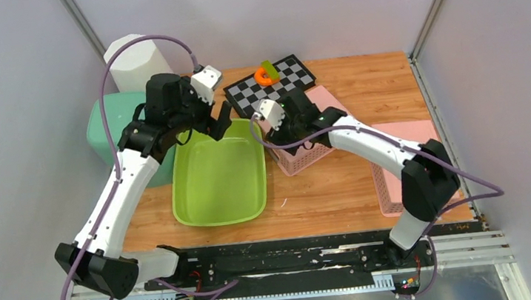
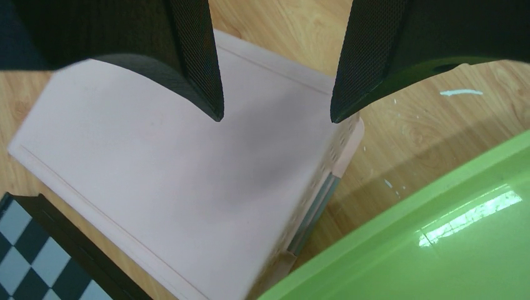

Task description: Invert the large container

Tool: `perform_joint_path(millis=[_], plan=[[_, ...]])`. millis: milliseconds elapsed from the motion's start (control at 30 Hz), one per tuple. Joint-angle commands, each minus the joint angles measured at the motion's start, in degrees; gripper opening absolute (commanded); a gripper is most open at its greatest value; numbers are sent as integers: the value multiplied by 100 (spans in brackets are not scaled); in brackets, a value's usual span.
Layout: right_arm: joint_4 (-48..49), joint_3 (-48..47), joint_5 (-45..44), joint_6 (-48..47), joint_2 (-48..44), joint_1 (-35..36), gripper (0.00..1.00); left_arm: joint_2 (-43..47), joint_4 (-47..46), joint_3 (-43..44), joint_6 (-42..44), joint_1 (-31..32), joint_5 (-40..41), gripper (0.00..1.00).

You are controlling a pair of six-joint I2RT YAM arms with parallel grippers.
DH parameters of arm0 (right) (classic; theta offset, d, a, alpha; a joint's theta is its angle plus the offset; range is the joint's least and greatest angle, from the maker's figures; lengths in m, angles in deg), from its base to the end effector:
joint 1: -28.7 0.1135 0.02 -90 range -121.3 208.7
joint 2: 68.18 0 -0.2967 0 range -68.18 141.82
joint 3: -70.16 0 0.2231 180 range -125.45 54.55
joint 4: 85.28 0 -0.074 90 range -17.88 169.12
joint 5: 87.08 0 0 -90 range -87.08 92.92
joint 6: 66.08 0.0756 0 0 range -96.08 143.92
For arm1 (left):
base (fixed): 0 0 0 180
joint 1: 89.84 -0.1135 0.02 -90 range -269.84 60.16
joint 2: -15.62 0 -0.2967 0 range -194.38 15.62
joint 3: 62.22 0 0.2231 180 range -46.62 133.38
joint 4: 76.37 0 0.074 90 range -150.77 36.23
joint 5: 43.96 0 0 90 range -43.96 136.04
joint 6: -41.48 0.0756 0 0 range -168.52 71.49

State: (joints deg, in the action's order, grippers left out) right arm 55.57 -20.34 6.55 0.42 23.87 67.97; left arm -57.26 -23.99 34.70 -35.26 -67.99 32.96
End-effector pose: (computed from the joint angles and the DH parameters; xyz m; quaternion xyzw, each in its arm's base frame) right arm 0.2810 0.2360 0.3065 -0.4844 0.7686 0.0857 0.4090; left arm 0.2408 -0.1150 0.4179 0.3130 0.7958 -0.1357 0.5004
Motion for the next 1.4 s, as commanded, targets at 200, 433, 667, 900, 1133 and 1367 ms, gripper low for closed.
perform_joint_path(millis=[200, 433, 667, 900, 1133, 1367], plan=[[-147, -596, -25, 475, 820, 444, 66, 357, 196, -687, 281, -519, -155, 100], [-149, -696, -1040, 514, 1288, 478, 65, 440, 120, -882, 334, -550, -150, 100], [-143, -724, -1405, 408, 1590, 384, 65, 549, -2, -1078, 303, -550, -160, 100], [-149, -663, -1566, 455, 1607, 151, 65, 583, -71, -1131, 266, -550, -203, 100], [-167, -639, -1596, 551, 1650, -99, 64, 567, -109, -1162, 240, -550, -251, 100], [-159, -808, -1621, 494, 1770, -462, 64, 546, -144, -1179, 213, -550, -291, 100]])
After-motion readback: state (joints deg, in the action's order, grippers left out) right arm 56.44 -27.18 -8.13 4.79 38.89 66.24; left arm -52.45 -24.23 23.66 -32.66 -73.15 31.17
